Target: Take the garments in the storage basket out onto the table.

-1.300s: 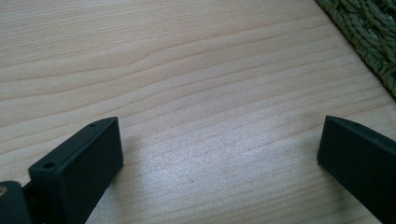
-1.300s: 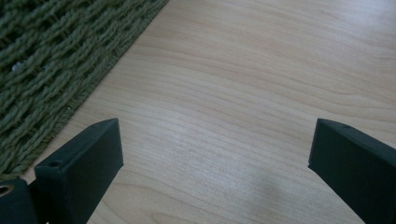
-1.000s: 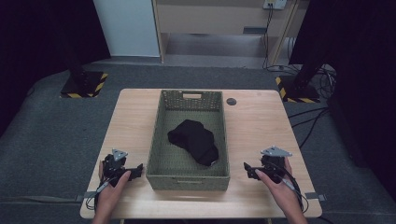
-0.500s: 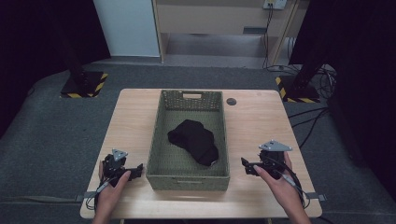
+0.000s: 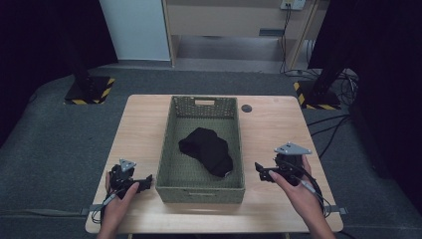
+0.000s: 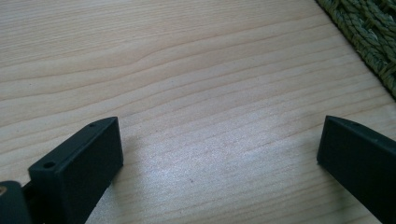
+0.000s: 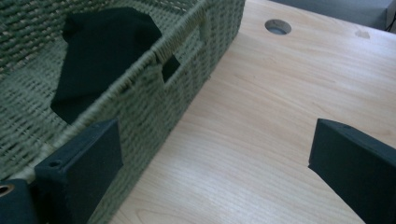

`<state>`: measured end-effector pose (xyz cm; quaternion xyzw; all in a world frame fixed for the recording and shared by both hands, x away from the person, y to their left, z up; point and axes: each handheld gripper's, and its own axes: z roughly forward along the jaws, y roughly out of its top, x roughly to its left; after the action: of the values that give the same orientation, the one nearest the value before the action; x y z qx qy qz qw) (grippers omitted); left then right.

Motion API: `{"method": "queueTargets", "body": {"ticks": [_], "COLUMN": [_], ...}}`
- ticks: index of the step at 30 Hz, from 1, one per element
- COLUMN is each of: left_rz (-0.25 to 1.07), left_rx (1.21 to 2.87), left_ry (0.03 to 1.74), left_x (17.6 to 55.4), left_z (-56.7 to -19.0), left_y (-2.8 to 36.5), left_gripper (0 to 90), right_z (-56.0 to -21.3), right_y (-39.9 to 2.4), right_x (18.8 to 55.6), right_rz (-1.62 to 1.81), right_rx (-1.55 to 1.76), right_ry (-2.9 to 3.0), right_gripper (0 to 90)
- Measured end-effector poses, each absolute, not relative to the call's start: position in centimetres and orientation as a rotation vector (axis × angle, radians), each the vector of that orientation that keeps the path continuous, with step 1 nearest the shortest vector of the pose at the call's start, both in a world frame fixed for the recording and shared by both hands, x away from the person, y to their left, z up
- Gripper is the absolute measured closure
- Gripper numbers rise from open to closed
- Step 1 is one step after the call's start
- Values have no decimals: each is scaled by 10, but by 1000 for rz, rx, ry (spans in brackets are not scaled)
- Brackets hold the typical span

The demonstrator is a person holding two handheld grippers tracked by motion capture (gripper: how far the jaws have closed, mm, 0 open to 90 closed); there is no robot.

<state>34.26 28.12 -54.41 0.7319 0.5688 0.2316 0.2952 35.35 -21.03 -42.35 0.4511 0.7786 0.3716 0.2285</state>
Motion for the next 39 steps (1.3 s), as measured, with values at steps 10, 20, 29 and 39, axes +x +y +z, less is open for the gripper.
{"method": "queueTargets", "body": {"ticks": [10, 20, 29, 39], "left_rz": [616, 616, 616, 617], "left_rx": [1948, 1948, 1947, 1947], "left_ry": [1513, 1513, 1514, 1514], "left_x": [343, 343, 343, 343], "left_z": [-544, -544, -544, -544], "left_y": [281, 281, 281, 281], "left_gripper": [0, 0, 0, 0], "right_z": [-410, -399, -384, -375], "right_y": [-200, -188, -170, -150], "right_x": [360, 363, 367, 370], "right_rz": [1040, 1043, 1055, 1058], "right_rx": [1229, 1212, 1165, 1121], "right_ry": [2156, 2165, 2176, 2199], "right_gripper": [27, 26, 24, 22]}}
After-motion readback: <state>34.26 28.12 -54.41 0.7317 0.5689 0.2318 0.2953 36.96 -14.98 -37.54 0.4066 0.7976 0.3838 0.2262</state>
